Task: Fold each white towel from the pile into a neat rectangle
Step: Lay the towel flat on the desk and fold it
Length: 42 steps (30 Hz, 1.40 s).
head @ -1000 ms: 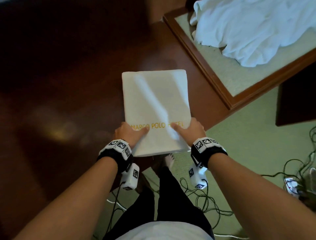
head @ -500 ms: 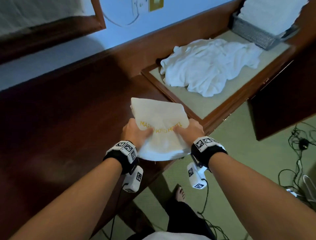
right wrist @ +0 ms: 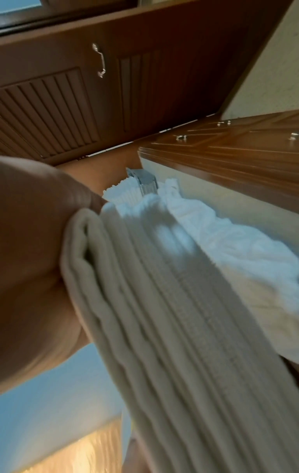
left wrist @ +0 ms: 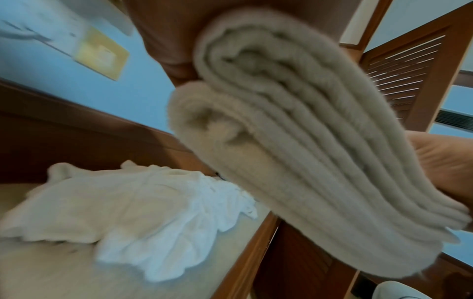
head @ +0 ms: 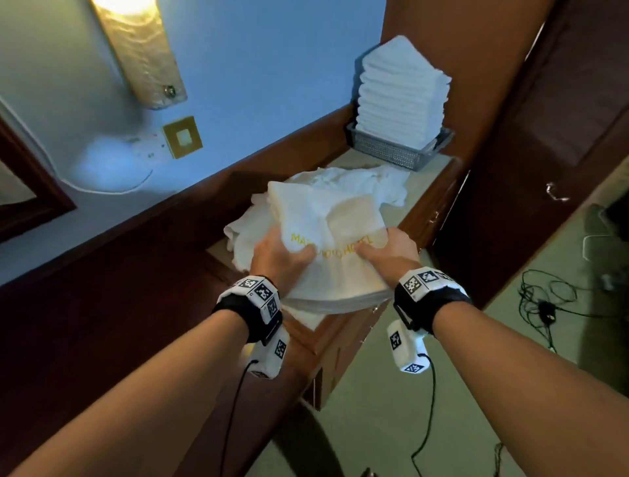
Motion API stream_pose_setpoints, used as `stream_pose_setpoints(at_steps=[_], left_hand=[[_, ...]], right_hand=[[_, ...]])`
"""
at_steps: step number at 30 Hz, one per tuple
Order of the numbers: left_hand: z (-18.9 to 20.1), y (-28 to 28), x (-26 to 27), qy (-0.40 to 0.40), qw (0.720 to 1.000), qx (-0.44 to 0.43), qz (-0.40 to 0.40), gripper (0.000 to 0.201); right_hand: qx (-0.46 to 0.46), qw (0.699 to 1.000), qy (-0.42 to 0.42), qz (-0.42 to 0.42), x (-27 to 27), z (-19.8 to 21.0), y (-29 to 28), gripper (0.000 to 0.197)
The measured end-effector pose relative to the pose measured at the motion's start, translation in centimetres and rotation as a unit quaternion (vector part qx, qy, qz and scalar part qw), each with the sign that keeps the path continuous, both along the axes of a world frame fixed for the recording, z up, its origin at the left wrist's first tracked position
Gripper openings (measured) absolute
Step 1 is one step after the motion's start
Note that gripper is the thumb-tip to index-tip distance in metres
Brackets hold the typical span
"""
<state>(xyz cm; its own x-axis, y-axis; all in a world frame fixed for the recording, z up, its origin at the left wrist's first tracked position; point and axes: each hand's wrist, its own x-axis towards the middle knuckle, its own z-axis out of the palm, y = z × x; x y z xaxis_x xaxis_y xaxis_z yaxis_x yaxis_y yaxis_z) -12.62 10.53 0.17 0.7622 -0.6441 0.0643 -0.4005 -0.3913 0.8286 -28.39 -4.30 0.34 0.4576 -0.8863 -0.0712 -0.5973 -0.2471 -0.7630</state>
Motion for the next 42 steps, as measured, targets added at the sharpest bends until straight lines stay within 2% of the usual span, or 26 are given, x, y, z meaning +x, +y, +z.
stream_pose_setpoints(at_steps=[5,12,17,20,27,30,33,38,40,42], left_hand=[[1.8,-11.2,-2.7,-0.005,0.999,-0.033,-0.031,0.046],[3.1,-24.9,-6.9,-0.002,0.996,-0.066,-0.064,0.044],[3.8,-34.0,-8.0,0.003,0.992,-0.065,-0.106,0.037],[4.1,-39.7,-7.8,0.002,0.990,-0.064,-0.125,0.046],[6.8,-53.3,-4.8,-0.022,0.984,-0.033,-0.176,0.068],[8.3,-58.7,-2.9,-0.038,0.982,-0.045,-0.181,0.075],[9.5,-63.2,-1.0,-0.036,0.981,-0.070,-0.179,0.066],[11.9,-70.3,2.0,-0.041,0.985,-0.076,-0.151,0.037],[12.6,-73.1,3.2,-0.046,0.985,-0.081,-0.144,0.035],[13.0,-76.0,4.4,-0.047,0.985,-0.090,-0.142,0.040]], right_hand=[[-0.030,0.999,-0.016,-0.038,-4.2,2.6,-9.9,0.049],[-0.064,0.996,0.017,-0.066,-9.4,5.2,-21.3,0.051],[-0.064,0.992,0.018,-0.106,-11.4,5.8,-28.7,0.050],[-0.068,0.989,0.024,-0.126,-11.7,6.2,-33.4,0.048],[-0.086,0.986,0.059,-0.133,-9.3,7.9,-46.3,0.044],[-0.115,0.982,0.074,-0.127,-7.4,9.5,-52.1,0.041],[-0.146,0.978,0.091,-0.118,-5.4,11.2,-57.5,0.040],[-0.200,0.971,0.101,-0.083,-1.7,13.5,-66.9,0.046],[-0.222,0.968,0.100,-0.062,0.1,14.3,-71.0,0.048],[-0.241,0.965,0.098,-0.038,2.1,15.0,-75.5,0.050]])
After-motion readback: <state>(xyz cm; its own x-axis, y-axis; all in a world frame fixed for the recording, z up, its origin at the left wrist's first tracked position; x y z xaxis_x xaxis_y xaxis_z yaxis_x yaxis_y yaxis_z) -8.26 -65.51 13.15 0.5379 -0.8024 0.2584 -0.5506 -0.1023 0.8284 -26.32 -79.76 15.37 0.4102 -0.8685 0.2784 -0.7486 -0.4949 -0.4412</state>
